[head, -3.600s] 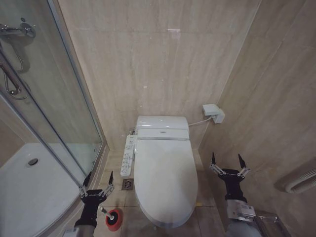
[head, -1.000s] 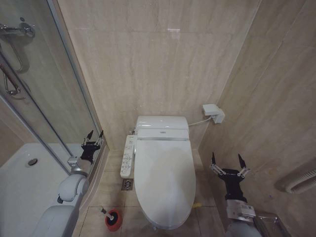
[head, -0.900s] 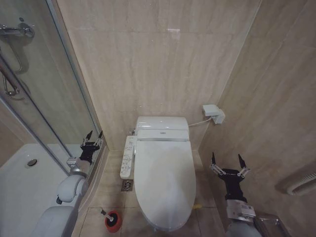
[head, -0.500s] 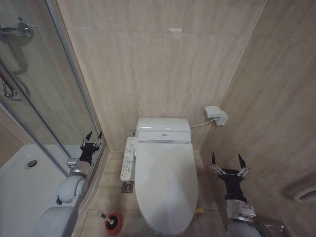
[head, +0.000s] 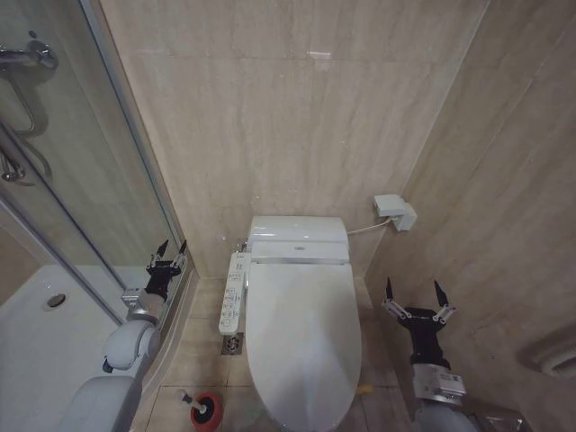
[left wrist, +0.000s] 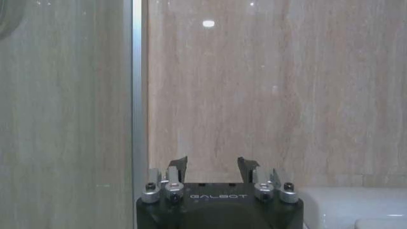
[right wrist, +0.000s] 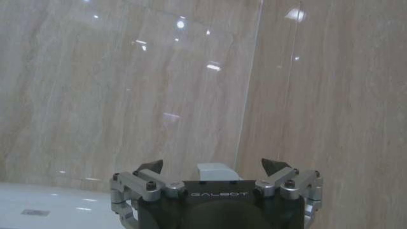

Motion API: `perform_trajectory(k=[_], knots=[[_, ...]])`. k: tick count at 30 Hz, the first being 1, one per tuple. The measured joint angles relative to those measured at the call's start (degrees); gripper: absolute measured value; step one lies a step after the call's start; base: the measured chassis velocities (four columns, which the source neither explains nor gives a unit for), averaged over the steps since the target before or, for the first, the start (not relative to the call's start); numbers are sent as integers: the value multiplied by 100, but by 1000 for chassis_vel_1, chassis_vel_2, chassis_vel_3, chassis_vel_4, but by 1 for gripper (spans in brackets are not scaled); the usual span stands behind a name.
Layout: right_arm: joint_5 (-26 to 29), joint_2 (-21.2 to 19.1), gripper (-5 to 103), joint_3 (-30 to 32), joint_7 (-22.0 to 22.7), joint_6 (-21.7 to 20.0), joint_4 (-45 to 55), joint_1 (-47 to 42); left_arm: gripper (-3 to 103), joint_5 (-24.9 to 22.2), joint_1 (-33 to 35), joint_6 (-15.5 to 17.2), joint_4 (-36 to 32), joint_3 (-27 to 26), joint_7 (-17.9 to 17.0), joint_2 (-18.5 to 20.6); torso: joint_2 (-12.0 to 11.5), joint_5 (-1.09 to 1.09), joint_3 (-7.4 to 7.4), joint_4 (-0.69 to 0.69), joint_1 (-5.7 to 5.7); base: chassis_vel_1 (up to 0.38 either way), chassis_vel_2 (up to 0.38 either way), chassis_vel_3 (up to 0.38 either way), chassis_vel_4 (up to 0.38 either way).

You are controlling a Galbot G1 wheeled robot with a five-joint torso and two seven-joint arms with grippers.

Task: Open the toilet lid, clean the toilet bowl with a toilet brush, close the toilet lid, and flush.

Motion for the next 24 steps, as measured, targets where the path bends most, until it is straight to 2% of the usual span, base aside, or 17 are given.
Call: perform_trajectory(k=[24], knots=[[0, 0, 100, 0, 0, 0, 1, -2, 57, -20, -159, -87, 215, 10, 63, 47, 1, 0, -1, 0, -3, 0, 0, 0, 0]])
